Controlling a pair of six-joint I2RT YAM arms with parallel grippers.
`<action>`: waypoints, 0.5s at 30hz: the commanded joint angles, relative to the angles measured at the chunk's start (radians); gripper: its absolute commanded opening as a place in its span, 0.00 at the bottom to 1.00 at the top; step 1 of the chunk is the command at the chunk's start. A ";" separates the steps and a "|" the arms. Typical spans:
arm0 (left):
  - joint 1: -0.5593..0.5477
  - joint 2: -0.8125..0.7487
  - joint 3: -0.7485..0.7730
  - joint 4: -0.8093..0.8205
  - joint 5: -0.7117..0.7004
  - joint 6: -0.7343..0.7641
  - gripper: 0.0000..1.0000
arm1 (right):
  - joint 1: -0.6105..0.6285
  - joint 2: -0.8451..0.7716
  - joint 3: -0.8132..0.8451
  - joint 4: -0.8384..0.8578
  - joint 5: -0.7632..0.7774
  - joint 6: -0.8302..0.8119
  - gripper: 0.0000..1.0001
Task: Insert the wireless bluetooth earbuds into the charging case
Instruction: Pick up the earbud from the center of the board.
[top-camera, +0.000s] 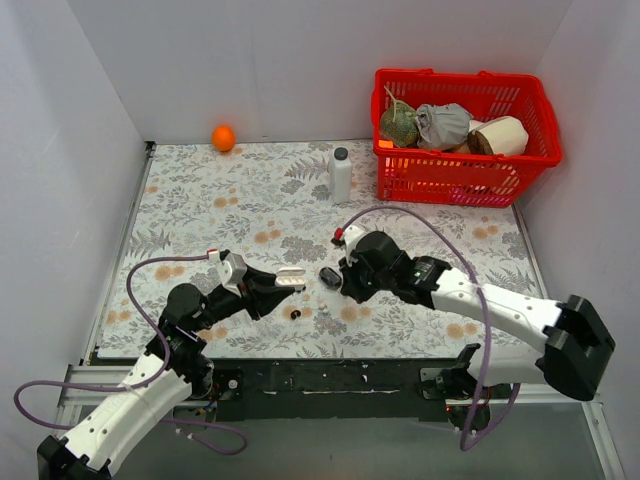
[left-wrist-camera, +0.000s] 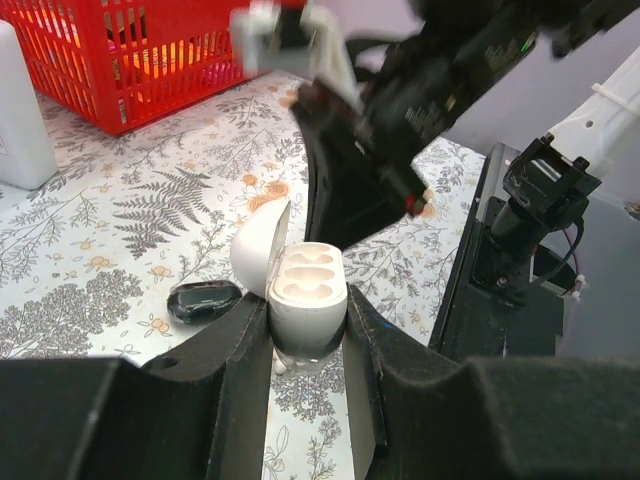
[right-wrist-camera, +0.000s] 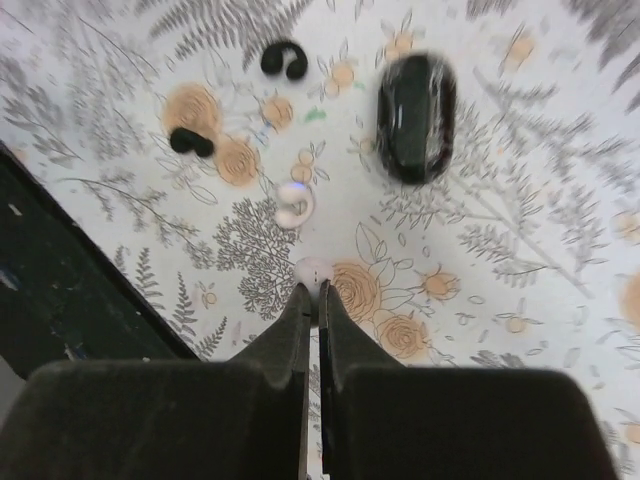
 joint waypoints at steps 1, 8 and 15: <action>-0.001 0.035 0.047 0.076 0.049 0.009 0.00 | 0.002 -0.138 0.177 -0.144 0.062 -0.144 0.01; -0.001 0.219 0.078 0.276 0.320 -0.012 0.00 | 0.003 -0.233 0.383 -0.253 -0.065 -0.318 0.01; -0.001 0.430 0.181 0.386 0.567 -0.081 0.00 | 0.006 -0.259 0.446 -0.345 -0.186 -0.440 0.01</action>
